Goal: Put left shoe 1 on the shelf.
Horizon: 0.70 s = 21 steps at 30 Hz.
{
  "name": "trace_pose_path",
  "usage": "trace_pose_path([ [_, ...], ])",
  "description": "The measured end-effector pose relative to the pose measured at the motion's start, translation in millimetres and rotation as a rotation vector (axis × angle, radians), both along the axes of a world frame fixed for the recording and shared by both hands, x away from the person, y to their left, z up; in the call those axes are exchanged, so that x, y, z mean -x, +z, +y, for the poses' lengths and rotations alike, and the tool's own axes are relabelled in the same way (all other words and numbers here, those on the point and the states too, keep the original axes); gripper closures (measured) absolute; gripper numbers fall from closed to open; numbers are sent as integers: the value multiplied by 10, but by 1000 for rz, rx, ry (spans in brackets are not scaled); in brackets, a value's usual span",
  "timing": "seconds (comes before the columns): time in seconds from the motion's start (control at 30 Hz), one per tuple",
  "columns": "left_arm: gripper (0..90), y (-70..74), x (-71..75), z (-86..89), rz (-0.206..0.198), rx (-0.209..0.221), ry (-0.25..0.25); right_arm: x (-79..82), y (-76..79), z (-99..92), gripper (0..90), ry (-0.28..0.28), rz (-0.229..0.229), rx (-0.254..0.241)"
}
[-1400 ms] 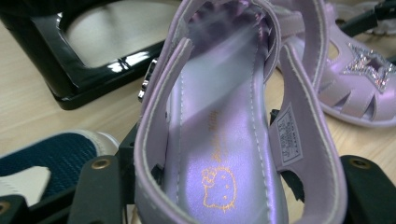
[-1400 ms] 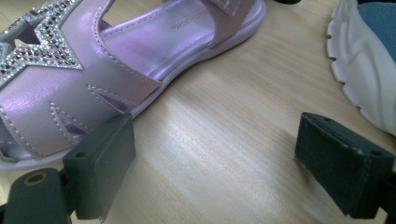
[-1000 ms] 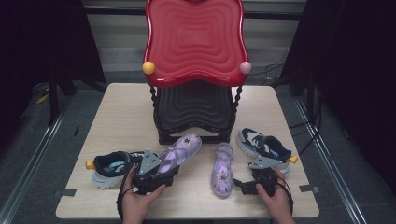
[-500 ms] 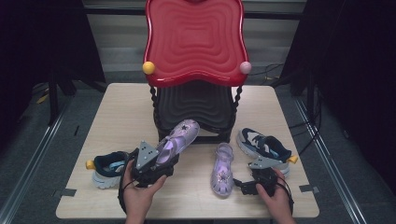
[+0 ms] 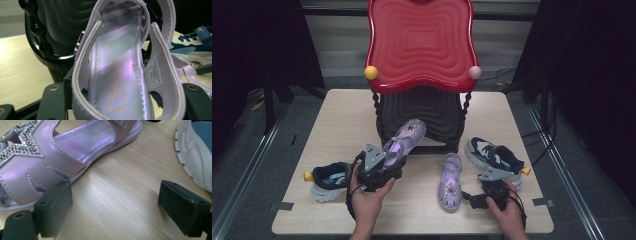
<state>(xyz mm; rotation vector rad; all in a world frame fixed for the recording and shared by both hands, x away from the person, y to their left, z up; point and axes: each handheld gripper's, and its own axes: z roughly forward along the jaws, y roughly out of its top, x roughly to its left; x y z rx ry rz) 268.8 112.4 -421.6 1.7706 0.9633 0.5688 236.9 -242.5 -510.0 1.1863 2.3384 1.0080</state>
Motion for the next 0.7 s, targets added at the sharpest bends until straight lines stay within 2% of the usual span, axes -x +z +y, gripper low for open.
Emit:
trace_pose_path([
  [0.17, 374, 10, -43, -64, -13, 6, 20, 1, 0, 1, 116, -1, 1, -1],
  [0.37, 375, -28, -112, -149, -44, 0, 85, 1, 0, 1, 116, -2, 1, -1],
  [0.7, 374, -33, -231, -256, -46, 32, 111, 1, 0, 1, 116, -1, 1, -1],
])
